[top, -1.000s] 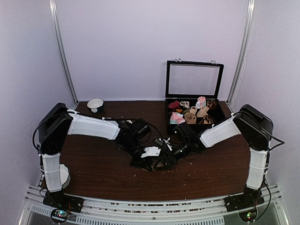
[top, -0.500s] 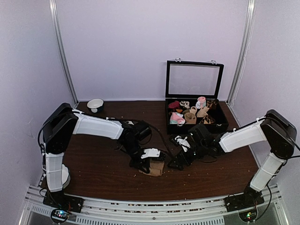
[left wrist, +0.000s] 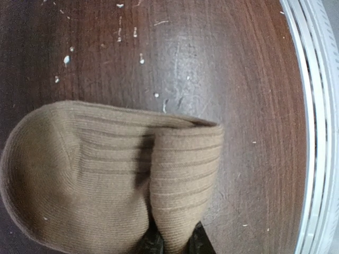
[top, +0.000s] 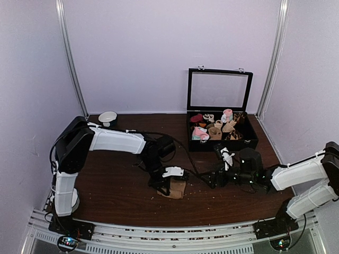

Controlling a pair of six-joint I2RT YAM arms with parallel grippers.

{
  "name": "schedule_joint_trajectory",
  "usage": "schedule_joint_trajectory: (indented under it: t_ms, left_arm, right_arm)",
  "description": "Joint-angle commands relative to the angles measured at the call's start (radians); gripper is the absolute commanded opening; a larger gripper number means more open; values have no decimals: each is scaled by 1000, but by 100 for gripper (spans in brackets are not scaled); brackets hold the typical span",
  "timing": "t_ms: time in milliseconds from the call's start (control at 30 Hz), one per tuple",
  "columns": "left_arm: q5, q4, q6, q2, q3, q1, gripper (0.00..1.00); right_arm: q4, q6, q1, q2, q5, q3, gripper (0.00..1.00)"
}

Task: Roll the socks
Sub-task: Roll the sock at the center of the board.

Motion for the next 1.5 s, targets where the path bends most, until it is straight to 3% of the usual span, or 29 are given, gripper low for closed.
schedule_joint_trajectory:
  t_ms: [0, 100, 200, 400, 600, 800, 1067, 1267, 1467]
  left_arm:
    - [11, -227, -26, 150, 47, -2, 6]
    - [89, -321, -30, 221, 112, 17, 5]
    - [137, -389, -34, 271, 161, 34, 4]
    - [182, -456, -63, 324, 194, 49, 0]
    - [218, -470, -84, 364, 217, 51, 2]
    - [224, -469, -103, 382, 256, 52, 2]
    - [213, -461, -111, 408, 276, 59, 2]
    - [244, -469, -104, 414, 286, 63, 2]
    - [264, -479, -93, 401, 290, 67, 5]
  right_arm:
    - [-52, -253, 176, -65, 160, -14, 100]
    - [-79, -378, 301, -107, 250, -54, 99]
    - [-130, -431, 402, -98, 350, -47, 89]
    - [-153, -568, 555, 37, 475, 50, 76]
    - [-203, -711, 561, 262, 383, 259, 60]
    - [-302, -775, 563, 386, 288, 408, 47]
    - [-368, -769, 574, 354, 279, 409, 47]
    - [-361, -772, 575, 421, 293, 435, 46]
    - [-371, -789, 574, 478, 346, 467, 37]
